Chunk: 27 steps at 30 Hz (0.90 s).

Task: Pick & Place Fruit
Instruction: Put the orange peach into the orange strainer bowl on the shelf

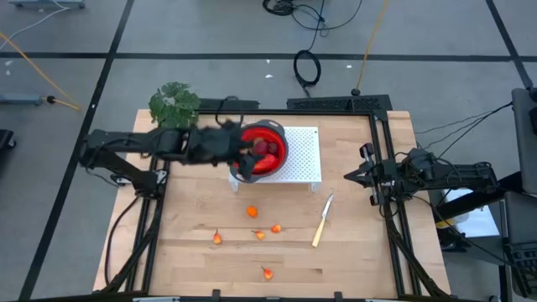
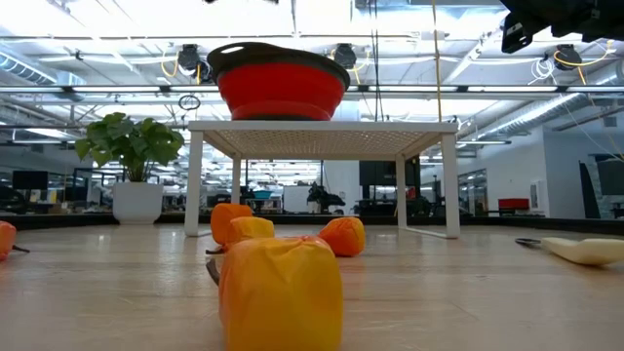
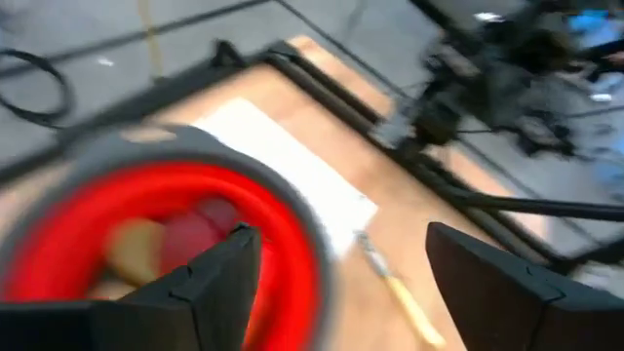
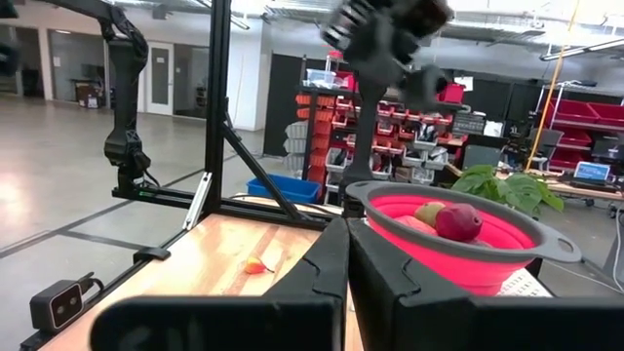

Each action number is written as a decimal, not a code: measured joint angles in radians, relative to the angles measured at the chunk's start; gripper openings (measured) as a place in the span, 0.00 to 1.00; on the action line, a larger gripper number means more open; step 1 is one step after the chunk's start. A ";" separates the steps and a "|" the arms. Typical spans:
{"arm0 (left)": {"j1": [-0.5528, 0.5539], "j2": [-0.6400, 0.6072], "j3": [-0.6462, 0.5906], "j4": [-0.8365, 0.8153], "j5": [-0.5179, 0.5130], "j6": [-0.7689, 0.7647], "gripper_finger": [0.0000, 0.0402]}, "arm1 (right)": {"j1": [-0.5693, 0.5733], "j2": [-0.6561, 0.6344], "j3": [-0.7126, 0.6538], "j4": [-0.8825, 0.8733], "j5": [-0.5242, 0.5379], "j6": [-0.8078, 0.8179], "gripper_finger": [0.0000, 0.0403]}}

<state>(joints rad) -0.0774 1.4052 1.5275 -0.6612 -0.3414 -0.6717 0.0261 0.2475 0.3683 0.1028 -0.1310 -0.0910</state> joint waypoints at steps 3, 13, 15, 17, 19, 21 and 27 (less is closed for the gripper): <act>-0.078 0.001 0.000 -0.016 0.004 -0.098 0.67 | 0.000 0.000 0.000 0.000 0.000 -0.001 0.00; -0.295 0.013 0.000 -0.154 -0.031 -0.523 0.54 | 0.000 0.000 0.000 0.000 0.000 -0.002 0.00; -0.335 0.020 -0.001 -0.208 -0.032 -0.603 0.51 | 0.000 0.000 0.000 -0.001 0.000 -0.003 0.00; -0.363 0.043 -0.001 -0.239 -0.030 -0.685 0.48 | 0.000 0.000 0.000 -0.001 0.000 -0.003 0.00; -0.396 0.055 -0.001 -0.287 -0.023 -0.755 0.44 | 0.000 0.000 0.000 -0.002 -0.001 -0.003 0.00; -0.416 0.079 -0.002 -0.313 -0.015 -0.818 0.41 | 0.000 0.000 0.000 -0.002 -0.001 -0.003 0.00; -0.470 0.148 -0.001 -0.377 0.091 -1.002 0.31 | 0.000 0.000 0.000 -0.002 -0.001 0.000 0.00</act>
<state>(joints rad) -0.5469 1.5533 1.5265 -1.0382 -0.2499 -1.6740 0.0259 0.2478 0.3683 0.1009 -0.1322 -0.0914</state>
